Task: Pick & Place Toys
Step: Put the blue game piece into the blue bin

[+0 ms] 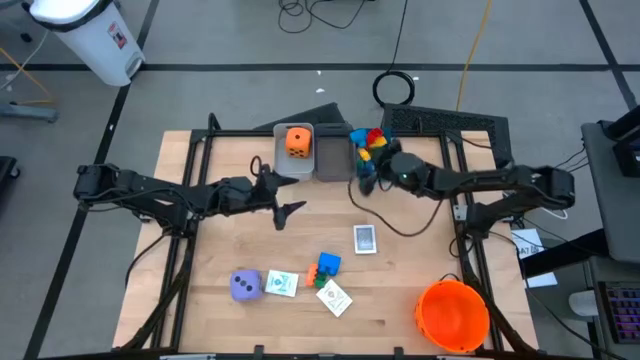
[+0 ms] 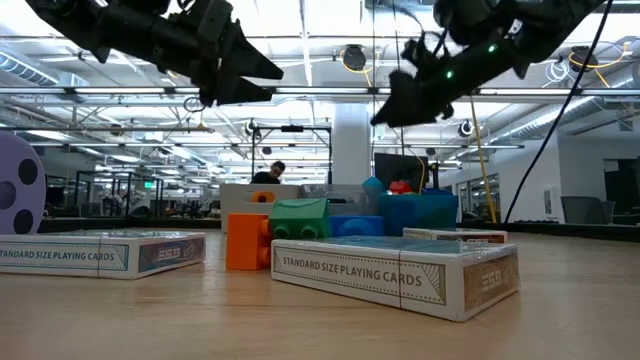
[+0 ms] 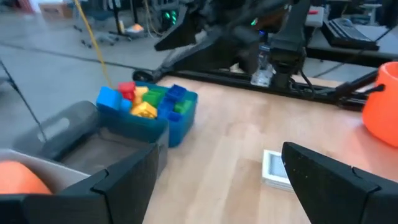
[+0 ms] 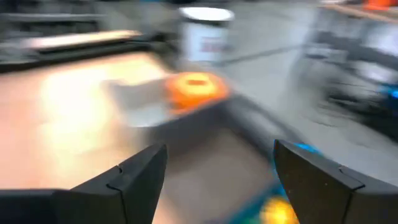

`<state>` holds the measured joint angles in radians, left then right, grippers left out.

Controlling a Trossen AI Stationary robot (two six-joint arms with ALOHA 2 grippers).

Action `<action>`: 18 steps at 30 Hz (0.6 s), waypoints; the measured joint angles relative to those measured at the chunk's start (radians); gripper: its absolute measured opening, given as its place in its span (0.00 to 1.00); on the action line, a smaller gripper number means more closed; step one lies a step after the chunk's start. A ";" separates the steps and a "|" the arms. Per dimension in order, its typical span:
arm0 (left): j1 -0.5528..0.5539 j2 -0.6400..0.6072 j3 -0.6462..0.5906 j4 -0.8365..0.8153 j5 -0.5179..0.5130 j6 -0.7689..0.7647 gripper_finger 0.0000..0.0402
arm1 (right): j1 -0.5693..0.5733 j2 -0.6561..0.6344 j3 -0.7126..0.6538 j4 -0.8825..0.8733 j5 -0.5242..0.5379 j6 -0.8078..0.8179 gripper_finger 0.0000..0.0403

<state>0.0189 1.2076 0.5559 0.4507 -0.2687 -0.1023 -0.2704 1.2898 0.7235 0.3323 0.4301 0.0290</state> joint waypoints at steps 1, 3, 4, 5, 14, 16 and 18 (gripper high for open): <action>0.000 0.000 0.000 -0.008 0.015 -0.012 0.86 | 0.016 -0.008 0.000 0.000 -0.049 0.000 0.70; 0.000 0.002 0.000 -0.019 0.039 -0.013 0.86 | 0.047 -0.015 0.000 0.002 -0.191 0.001 0.70; 0.000 0.004 0.000 -0.021 0.050 -0.012 0.86 | 0.064 -0.015 0.000 0.006 -0.268 0.005 0.70; 0.000 0.004 0.000 -0.024 0.061 -0.011 0.86 | 0.082 -0.015 0.000 0.012 -0.336 0.010 0.70; -0.026 0.081 0.002 -0.006 0.341 -0.021 0.86 | 0.265 0.021 0.035 0.055 -0.427 0.041 0.70; -0.036 0.105 0.001 0.002 0.341 0.017 0.86 | 0.326 0.062 0.091 0.004 -0.382 0.032 0.70; -0.043 0.130 0.006 0.033 0.327 0.036 0.86 | 0.384 0.108 0.163 -0.089 -0.326 0.002 0.71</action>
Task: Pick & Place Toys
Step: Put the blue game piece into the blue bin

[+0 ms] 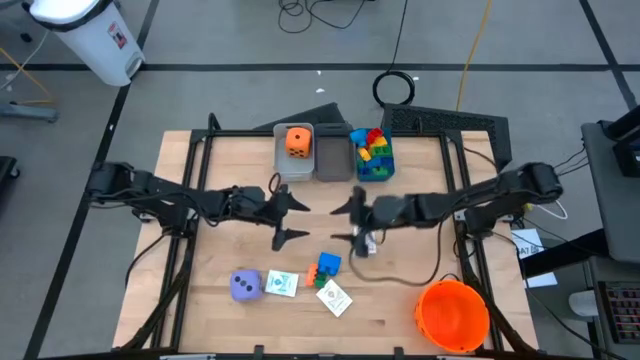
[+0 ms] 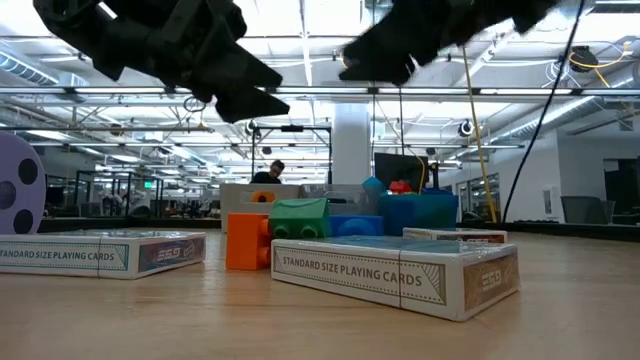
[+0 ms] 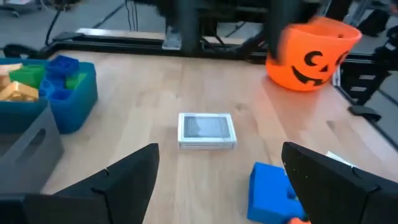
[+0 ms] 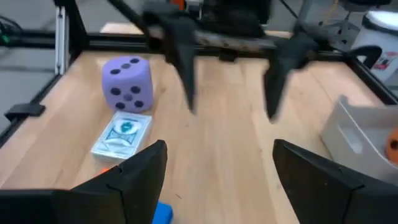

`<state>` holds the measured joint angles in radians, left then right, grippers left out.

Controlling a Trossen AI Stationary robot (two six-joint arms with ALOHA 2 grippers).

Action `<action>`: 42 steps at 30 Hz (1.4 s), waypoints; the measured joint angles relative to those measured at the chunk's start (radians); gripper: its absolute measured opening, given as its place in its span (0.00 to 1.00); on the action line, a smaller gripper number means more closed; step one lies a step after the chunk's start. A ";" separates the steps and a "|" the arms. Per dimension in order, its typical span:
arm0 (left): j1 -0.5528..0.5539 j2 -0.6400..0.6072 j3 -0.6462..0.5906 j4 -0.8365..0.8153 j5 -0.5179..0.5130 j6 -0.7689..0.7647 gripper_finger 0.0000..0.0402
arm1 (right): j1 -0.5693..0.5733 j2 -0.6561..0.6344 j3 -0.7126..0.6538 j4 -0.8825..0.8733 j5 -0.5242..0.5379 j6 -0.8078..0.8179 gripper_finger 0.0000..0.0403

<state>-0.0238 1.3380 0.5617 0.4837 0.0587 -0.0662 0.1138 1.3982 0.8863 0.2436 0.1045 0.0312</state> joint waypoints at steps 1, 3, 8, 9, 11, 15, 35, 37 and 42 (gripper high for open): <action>0.000 0.007 0.000 0.000 -0.007 0.003 0.86 | 0.027 0.028 0.045 -0.038 0.030 -0.008 0.71; -0.001 0.024 -0.001 0.010 -0.016 0.000 0.86 | 0.074 0.084 0.117 -0.129 0.086 -0.006 0.71; -0.004 0.023 -0.001 0.059 -0.103 -0.014 0.86 | 0.162 0.245 0.193 -0.227 0.158 0.052 0.71; -0.007 0.018 -0.001 0.069 -0.113 -0.013 0.86 | 0.172 0.271 0.199 -0.226 0.158 0.052 0.71; -0.018 0.016 -0.001 0.109 -0.113 -0.018 0.86 | 0.181 0.309 0.206 -0.214 0.152 0.063 0.71; -0.047 0.016 -0.001 0.134 -0.113 -0.067 0.86 | 0.183 0.383 0.215 -0.217 0.153 0.099 0.71; -0.080 0.016 -0.001 0.163 -0.113 -0.079 0.86 | 0.165 0.521 0.215 -0.218 0.101 0.161 0.70; -0.080 0.016 -0.001 0.163 -0.113 -0.079 0.86 | 0.154 0.521 0.215 -0.221 0.101 0.159 0.69; -0.080 0.016 -0.001 0.163 -0.113 -0.075 0.86 | 0.147 0.491 0.213 -0.282 0.102 0.139 0.65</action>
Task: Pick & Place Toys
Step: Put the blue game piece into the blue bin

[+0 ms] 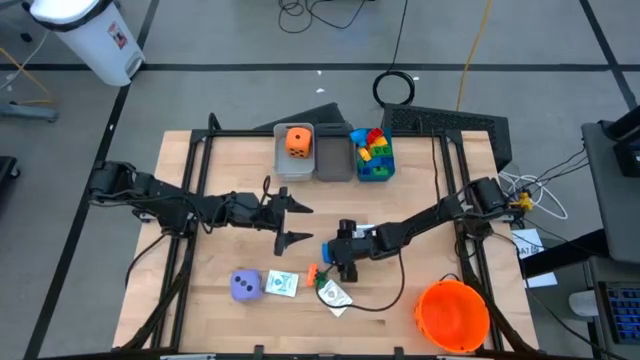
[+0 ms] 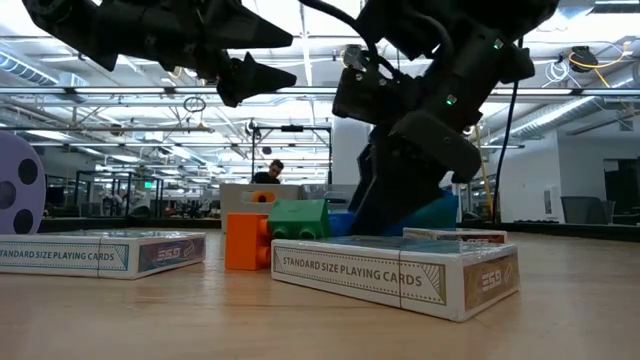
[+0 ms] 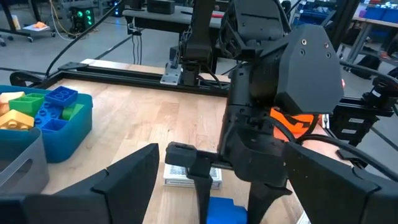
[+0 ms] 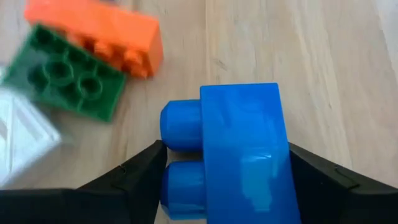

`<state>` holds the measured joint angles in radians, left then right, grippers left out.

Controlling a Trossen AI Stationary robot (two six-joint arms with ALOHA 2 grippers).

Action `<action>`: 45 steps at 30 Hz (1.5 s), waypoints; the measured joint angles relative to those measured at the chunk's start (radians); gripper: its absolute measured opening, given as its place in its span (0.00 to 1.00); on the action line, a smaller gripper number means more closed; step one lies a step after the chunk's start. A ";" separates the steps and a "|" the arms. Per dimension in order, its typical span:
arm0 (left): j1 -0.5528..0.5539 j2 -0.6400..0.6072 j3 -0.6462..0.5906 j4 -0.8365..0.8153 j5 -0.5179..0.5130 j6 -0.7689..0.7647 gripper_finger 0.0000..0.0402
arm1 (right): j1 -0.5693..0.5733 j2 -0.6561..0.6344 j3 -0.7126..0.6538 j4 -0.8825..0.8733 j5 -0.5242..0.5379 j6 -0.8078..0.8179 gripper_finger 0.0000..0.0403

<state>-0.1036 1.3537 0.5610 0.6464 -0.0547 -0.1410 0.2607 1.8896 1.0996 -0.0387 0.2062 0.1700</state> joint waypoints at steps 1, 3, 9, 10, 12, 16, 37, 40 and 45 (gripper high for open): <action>0.000 0.000 0.000 -0.001 0.000 0.000 0.86 | 0.000 -0.003 0.000 -0.016 0.000 -0.001 0.65; 0.000 0.000 0.000 -0.001 0.000 0.000 0.86 | 0.000 -0.021 0.000 -0.057 0.000 -0.001 0.65; 0.000 0.000 0.000 -0.017 0.000 0.000 0.86 | 0.002 -0.090 -0.001 -0.126 0.005 0.000 0.65; 0.000 0.000 0.000 -0.022 0.000 0.000 0.86 | 0.002 -0.110 0.000 -0.126 0.019 0.001 0.65; 0.000 0.000 0.000 -0.023 0.000 0.000 0.86 | 0.003 -0.151 0.000 -0.143 0.076 0.007 0.65; 0.000 0.000 0.000 -0.027 0.000 -0.001 0.86 | 0.003 -0.228 0.000 -0.166 0.205 0.002 0.65; 0.000 0.000 0.000 -0.043 -0.086 0.002 0.86 | -0.434 -0.659 -0.388 0.113 0.307 -0.031 0.66; 0.000 0.000 0.000 -0.043 -0.086 0.002 0.86 | -0.530 -0.603 -0.399 0.147 0.236 -0.026 0.66; 0.000 0.000 0.000 -0.044 -0.086 0.007 0.86 | -0.634 -0.512 -0.399 0.166 0.249 -0.029 0.66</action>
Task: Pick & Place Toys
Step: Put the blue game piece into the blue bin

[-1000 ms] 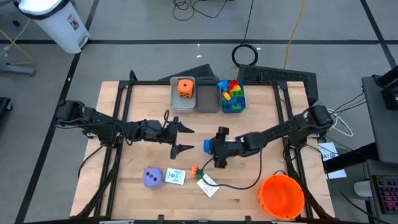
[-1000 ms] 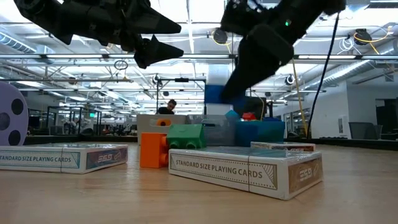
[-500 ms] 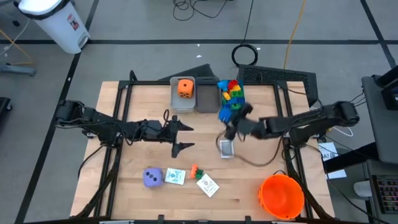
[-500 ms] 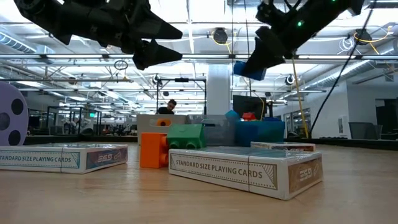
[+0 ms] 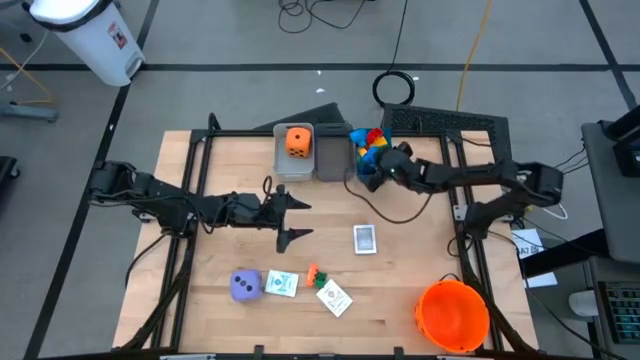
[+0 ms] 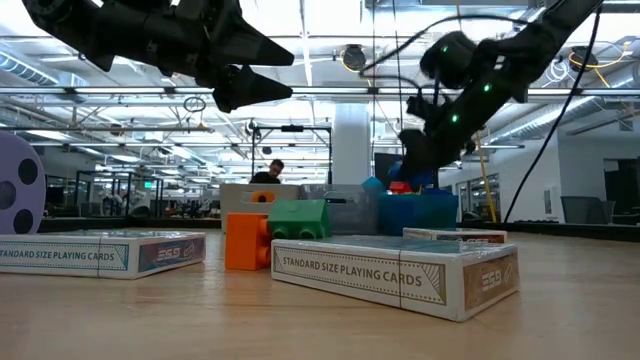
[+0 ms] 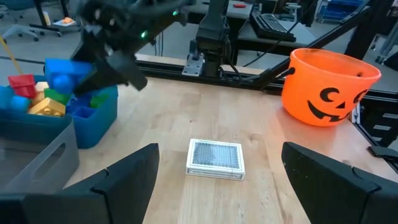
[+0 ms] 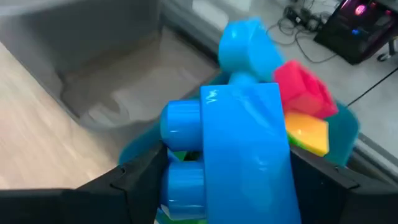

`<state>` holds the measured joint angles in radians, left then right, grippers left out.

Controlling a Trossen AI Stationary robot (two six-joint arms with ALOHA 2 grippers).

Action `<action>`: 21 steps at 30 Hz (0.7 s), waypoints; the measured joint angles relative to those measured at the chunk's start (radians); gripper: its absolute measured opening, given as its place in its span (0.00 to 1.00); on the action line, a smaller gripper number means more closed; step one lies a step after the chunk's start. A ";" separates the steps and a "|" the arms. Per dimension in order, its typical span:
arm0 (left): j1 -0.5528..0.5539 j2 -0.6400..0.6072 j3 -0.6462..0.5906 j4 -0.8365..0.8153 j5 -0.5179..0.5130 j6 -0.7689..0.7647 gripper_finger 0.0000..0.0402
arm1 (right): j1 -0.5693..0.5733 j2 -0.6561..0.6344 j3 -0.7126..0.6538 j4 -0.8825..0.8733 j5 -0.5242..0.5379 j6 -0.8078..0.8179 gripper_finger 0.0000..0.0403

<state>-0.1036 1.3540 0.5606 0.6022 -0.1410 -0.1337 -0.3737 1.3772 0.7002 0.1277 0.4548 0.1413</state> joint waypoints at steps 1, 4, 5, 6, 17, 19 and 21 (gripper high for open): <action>0.000 0.000 0.000 -0.001 0.000 0.000 0.86 | -0.011 0.016 0.000 0.003 -0.012 -0.003 0.66; 0.000 0.000 0.000 -0.002 0.000 0.000 0.86 | -0.036 0.060 0.000 0.037 -0.011 -0.004 0.66; 0.000 0.000 0.000 -0.003 0.000 0.000 0.86 | -0.043 0.071 0.000 0.048 -0.012 -0.004 0.66; 0.000 0.000 0.000 -0.005 0.000 0.000 0.86 | -0.049 0.078 0.000 0.051 -0.011 -0.004 0.66; 0.000 0.000 0.000 -0.009 0.000 -0.001 0.86 | -0.031 0.088 0.000 0.087 -0.012 -0.034 0.76; 0.000 0.000 0.000 -0.009 0.000 -0.001 0.86 | -0.028 0.088 0.000 0.085 -0.014 -0.043 0.78; 0.000 0.000 0.000 -0.009 0.000 -0.002 0.86 | -0.025 0.088 0.000 0.085 -0.012 -0.049 0.78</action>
<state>-0.1036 1.3540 0.5606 0.5934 -0.1410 -0.1352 -0.3990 1.4653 0.7002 0.2131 0.4427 0.0922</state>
